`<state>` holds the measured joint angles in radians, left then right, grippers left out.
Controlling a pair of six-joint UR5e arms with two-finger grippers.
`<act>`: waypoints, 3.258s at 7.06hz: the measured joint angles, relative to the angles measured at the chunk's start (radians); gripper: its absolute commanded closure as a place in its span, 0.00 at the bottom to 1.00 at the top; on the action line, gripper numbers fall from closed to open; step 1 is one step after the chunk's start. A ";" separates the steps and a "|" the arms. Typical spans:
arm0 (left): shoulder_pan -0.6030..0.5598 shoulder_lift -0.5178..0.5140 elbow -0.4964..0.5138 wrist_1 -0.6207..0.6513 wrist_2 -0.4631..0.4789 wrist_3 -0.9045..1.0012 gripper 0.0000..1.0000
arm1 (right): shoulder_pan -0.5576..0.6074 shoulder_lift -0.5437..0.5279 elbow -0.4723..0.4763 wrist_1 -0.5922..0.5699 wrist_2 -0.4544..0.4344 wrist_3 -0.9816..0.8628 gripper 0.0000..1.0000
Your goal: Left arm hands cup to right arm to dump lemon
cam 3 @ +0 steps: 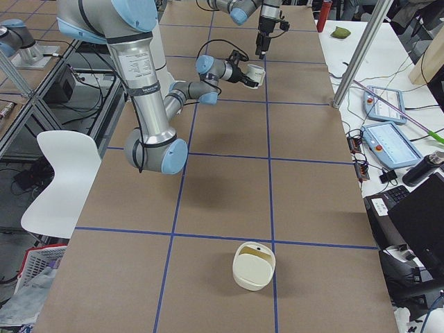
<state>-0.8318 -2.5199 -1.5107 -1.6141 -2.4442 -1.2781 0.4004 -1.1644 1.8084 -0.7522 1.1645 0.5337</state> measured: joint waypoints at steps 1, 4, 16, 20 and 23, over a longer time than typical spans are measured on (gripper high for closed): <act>0.009 0.000 0.002 -0.006 0.000 0.000 0.24 | 0.000 0.007 0.000 -0.001 0.001 0.001 0.94; 0.027 -0.001 0.004 -0.016 0.001 -0.001 0.51 | 0.000 0.015 -0.001 -0.001 0.001 0.003 0.94; 0.044 -0.016 0.051 -0.064 0.009 0.000 0.72 | -0.002 0.015 0.000 0.001 0.003 0.012 0.93; 0.043 -0.017 0.052 -0.064 0.008 0.001 0.74 | -0.002 0.014 0.000 0.001 0.003 0.012 0.90; 0.043 -0.017 0.051 -0.064 0.008 0.002 0.79 | -0.002 0.015 0.000 0.000 0.003 0.012 0.88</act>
<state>-0.7885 -2.5367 -1.4594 -1.6781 -2.4360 -1.2763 0.3989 -1.1497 1.8085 -0.7517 1.1673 0.5461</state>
